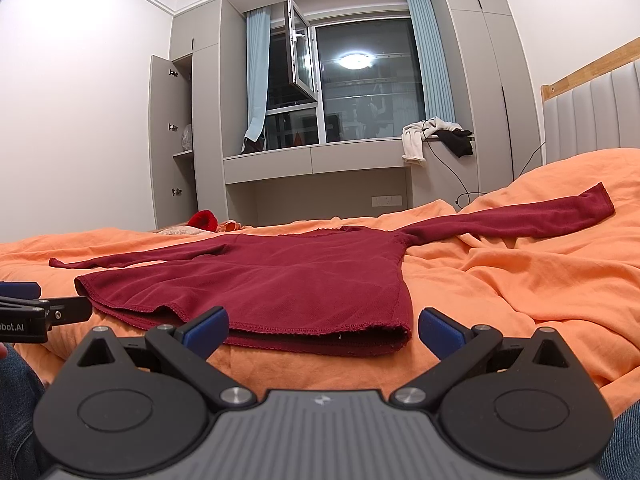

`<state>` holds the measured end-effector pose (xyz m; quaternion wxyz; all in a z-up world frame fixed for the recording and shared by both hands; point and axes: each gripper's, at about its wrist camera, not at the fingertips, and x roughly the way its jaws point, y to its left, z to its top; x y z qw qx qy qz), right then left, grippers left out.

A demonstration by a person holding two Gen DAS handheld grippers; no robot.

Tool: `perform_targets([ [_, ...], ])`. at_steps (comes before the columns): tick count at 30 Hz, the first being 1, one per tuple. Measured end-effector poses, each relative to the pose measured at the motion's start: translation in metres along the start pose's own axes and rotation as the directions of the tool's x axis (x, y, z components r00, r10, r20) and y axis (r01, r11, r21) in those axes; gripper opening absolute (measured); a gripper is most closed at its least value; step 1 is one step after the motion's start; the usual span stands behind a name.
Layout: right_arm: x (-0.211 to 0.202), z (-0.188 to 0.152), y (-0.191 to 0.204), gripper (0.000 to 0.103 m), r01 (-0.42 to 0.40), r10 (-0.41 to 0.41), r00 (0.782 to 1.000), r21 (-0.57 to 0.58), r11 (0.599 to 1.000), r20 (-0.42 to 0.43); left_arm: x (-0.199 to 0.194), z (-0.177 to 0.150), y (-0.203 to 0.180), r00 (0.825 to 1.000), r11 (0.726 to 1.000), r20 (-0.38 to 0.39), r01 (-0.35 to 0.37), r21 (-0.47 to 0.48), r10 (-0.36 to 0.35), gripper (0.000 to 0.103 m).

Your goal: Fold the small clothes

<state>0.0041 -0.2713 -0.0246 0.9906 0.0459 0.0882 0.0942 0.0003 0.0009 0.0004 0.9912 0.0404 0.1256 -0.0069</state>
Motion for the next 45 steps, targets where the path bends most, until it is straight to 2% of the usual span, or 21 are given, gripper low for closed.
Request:
perform_targets([
  [17, 0.001, -0.003, 0.000, 0.103, 0.003, -0.003, 1.000, -0.005, 1.000, -0.006, 0.005, -0.005, 0.004, 1.000, 1.000, -0.003, 0.001, -0.003, -0.001, 0.102],
  [26, 0.006, 0.003, -0.001, 0.103, 0.003, -0.002, 0.998, 0.013, 1.000, -0.059, 0.011, -0.006, 0.006, 0.999, 1.000, -0.039, -0.001, -0.005, 0.001, 0.102],
  [29, 0.009, 0.010, -0.005, 0.103, 0.023, -0.019, 0.996, 0.039, 0.999, -0.090, 0.014, -0.002, 0.007, 0.998, 1.000, -0.058, 0.005, -0.031, -0.007, 0.102],
  [35, 0.019, 0.029, -0.016, 0.103, 0.085, -0.081, 0.989, 0.028, 0.996, -0.127, 0.017, 0.005, 0.006, 0.999, 0.998, -0.047, 0.016, -0.060, -0.019, 0.102],
  [39, 0.035, 0.042, -0.030, 0.103, 0.090, -0.080, 0.984, 0.055, 0.994, -0.157, 0.027, 0.015, 0.002, 0.997, 0.997, -0.079, 0.016, -0.069, -0.021, 0.102],
  [45, 0.051, 0.063, -0.059, 0.103, 0.111, -0.102, 0.986, 0.069, 0.991, -0.132, 0.054, 0.041, -0.003, 0.994, 0.998, -0.108, -0.004, -0.067, -0.003, 0.102],
])
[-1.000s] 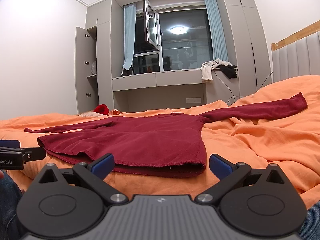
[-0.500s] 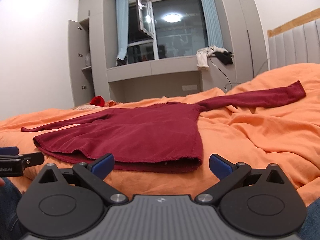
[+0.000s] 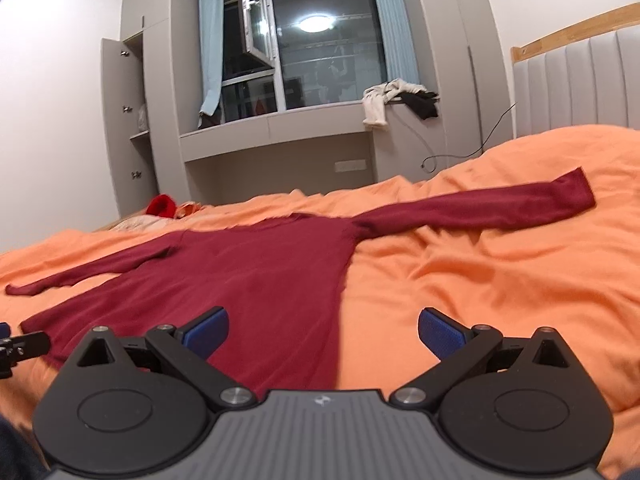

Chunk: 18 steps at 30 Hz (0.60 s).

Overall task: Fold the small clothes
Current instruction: 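Move the right tool to the sleeve cuff and close its fingers on it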

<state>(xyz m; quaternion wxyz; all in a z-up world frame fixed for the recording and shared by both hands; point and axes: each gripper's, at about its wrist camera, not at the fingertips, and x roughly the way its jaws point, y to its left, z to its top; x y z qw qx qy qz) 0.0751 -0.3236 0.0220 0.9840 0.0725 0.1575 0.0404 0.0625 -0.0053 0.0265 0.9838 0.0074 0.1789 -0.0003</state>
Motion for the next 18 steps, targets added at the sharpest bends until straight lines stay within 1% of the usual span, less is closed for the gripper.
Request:
perform_targets([
  [4, 0.013, 0.016, -0.017, 0.103, 0.035, -0.035, 0.999, -0.009, 0.999, 0.018, 0.021, 0.023, -0.009, 1.000, 1.000, -0.015, -0.005, 0.023, 0.005, 0.102],
  [8, 0.028, 0.027, -0.037, 0.103, 0.069, -0.069, 0.997, 0.009, 0.998, 0.017, 0.049, 0.044, -0.022, 0.999, 0.999, -0.043, 0.003, 0.048, -0.001, 0.102],
  [12, 0.048, 0.036, -0.056, 0.103, 0.107, -0.107, 0.994, 0.019, 0.994, 0.002, 0.080, 0.060, -0.035, 0.997, 0.998, -0.071, 0.024, 0.054, -0.021, 0.102],
  [18, 0.083, 0.047, -0.087, 0.103, 0.137, -0.136, 0.990, 0.025, 0.990, -0.030, 0.129, 0.077, -0.056, 0.994, 0.996, -0.101, 0.047, 0.081, -0.039, 0.102],
])
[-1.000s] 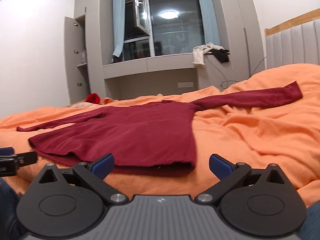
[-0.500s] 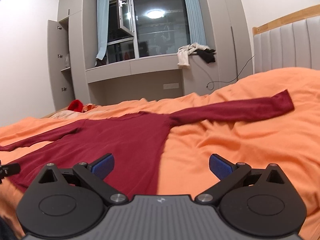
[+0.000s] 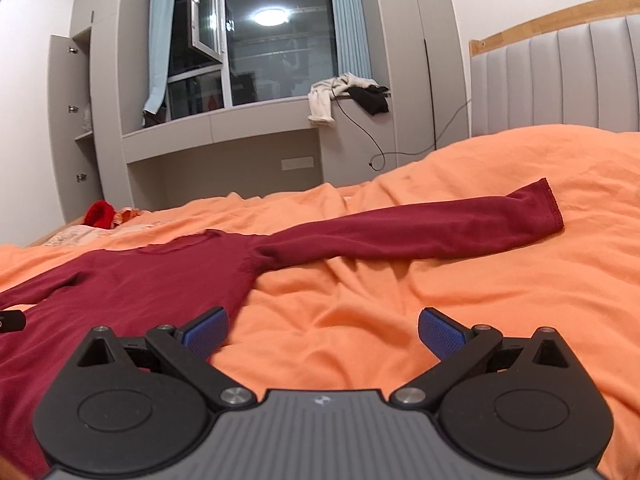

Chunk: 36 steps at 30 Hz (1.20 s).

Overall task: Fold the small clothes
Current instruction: 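Move the right tool to the sleeve cuff and close its fingers on it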

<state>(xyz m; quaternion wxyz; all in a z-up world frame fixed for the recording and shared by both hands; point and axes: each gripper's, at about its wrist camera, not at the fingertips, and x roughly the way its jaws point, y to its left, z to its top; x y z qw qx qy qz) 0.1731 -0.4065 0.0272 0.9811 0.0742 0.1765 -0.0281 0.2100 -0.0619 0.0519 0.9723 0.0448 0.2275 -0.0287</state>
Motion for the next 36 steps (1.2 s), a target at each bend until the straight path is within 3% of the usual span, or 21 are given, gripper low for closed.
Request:
perform_targets([
  [5, 0.025, 0.010, -0.035, 0.103, 0.029, -0.036, 0.997, 0.105, 0.994, 0.063, 0.040, 0.012, -0.010, 0.999, 1.000, -0.035, 0.020, 0.002, -0.020, 0.102],
  [11, 0.058, 0.021, -0.078, 0.103, 0.115, -0.141, 0.976, 0.159, 0.981, 0.164, 0.070, 0.003, -0.005, 0.998, 0.998, -0.051, 0.026, -0.051, -0.028, 0.102],
  [16, 0.097, 0.026, -0.119, 0.103, 0.216, -0.256, 0.954, 0.236, 0.947, 0.155, 0.087, -0.010, 0.001, 0.994, 0.997, -0.109, 0.020, -0.069, -0.027, 0.102],
  [21, 0.124, 0.030, -0.161, 0.103, 0.223, -0.274, 0.957, 0.367, 0.903, 0.094, 0.092, -0.015, -0.002, 0.992, 0.998, -0.121, 0.023, -0.051, -0.029, 0.102],
  [24, 0.128, 0.028, -0.173, 0.103, 0.198, -0.269, 0.956, 0.422, 0.885, 0.115, 0.093, -0.019, -0.003, 0.991, 0.999, -0.130, 0.025, -0.041, -0.030, 0.102],
  [30, 0.133, 0.031, -0.189, 0.101, 0.247, -0.371, 0.915, 0.503, 0.828, 0.161, 0.094, -0.022, -0.005, 0.990, 0.999, -0.140, 0.025, -0.038, -0.030, 0.102],
  [36, 0.149, 0.037, -0.210, 0.080, 0.348, -0.475, 0.871, 0.528, 0.775, 0.123, 0.095, -0.022, -0.004, 0.989, 0.999, -0.142, 0.031, -0.043, -0.037, 0.102],
])
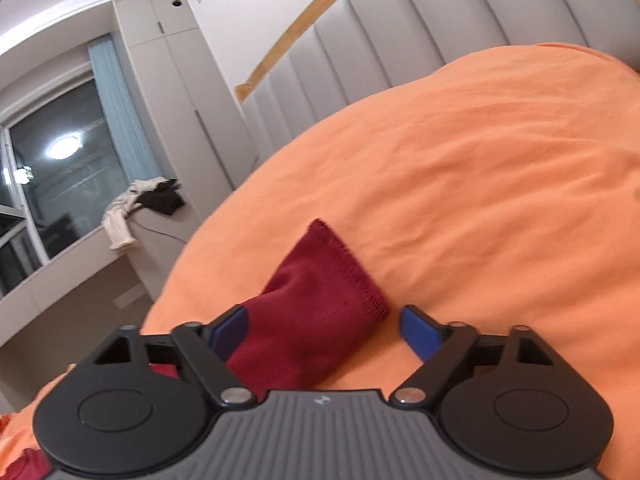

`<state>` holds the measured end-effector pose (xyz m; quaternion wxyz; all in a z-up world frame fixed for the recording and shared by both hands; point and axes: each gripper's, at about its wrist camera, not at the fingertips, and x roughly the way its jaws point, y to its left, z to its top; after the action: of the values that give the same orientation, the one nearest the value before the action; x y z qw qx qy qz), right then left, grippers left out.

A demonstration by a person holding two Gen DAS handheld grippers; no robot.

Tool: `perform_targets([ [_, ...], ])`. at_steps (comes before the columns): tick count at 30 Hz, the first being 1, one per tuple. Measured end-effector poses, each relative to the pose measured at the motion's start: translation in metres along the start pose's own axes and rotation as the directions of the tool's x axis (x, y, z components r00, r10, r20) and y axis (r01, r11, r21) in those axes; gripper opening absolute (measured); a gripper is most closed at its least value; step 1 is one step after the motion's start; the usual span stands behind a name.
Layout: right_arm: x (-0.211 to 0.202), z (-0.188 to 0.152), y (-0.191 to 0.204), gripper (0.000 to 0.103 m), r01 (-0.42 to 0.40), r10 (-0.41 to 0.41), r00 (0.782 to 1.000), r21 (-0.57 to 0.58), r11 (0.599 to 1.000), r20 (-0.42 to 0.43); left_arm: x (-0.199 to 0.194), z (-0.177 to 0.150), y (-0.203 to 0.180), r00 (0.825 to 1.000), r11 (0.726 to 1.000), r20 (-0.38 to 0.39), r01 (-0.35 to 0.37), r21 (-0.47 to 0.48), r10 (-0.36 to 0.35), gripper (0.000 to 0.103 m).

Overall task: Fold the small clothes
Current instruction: 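Move the right tool to the sleeve cuff and close its fingers on it, then lift the cuff with the right tool and lay it across the shirt body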

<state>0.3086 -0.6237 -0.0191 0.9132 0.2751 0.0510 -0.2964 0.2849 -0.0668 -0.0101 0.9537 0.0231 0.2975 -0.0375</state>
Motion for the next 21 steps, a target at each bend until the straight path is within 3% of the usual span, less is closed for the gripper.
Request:
perform_targets([
  [5, 0.014, -0.003, 0.003, 0.059, 0.072, -0.072, 0.997, -0.019, 0.997, 0.002, -0.003, 0.004, 0.004, 1.000, 1.000, 0.002, 0.014, -0.016, -0.014, 0.102],
  [7, 0.019, -0.004, 0.005, 0.029, 0.102, -0.102, 0.995, -0.029, 0.994, -0.003, -0.008, 0.009, 0.007, 1.000, 0.999, 0.017, 0.019, -0.030, -0.018, 0.102],
  [9, 0.022, -0.003, 0.006, 0.014, 0.102, -0.103, 0.994, -0.018, 0.995, -0.023, -0.013, 0.016, 0.012, 0.999, 0.998, 0.038, 0.021, -0.053, -0.019, 0.102],
  [15, 0.013, 0.008, 0.035, 0.010, 0.040, -0.042, 0.999, -0.083, 0.996, -0.015, -0.025, 0.031, 0.030, 0.997, 0.993, 0.076, 0.015, -0.116, -0.006, 0.102],
  [21, -0.016, 0.030, 0.101, 0.010, -0.109, 0.114, 0.993, -0.186, 0.976, 0.019, -0.029, 0.038, 0.052, 0.998, 0.980, 0.065, -0.008, -0.198, 0.021, 0.102],
])
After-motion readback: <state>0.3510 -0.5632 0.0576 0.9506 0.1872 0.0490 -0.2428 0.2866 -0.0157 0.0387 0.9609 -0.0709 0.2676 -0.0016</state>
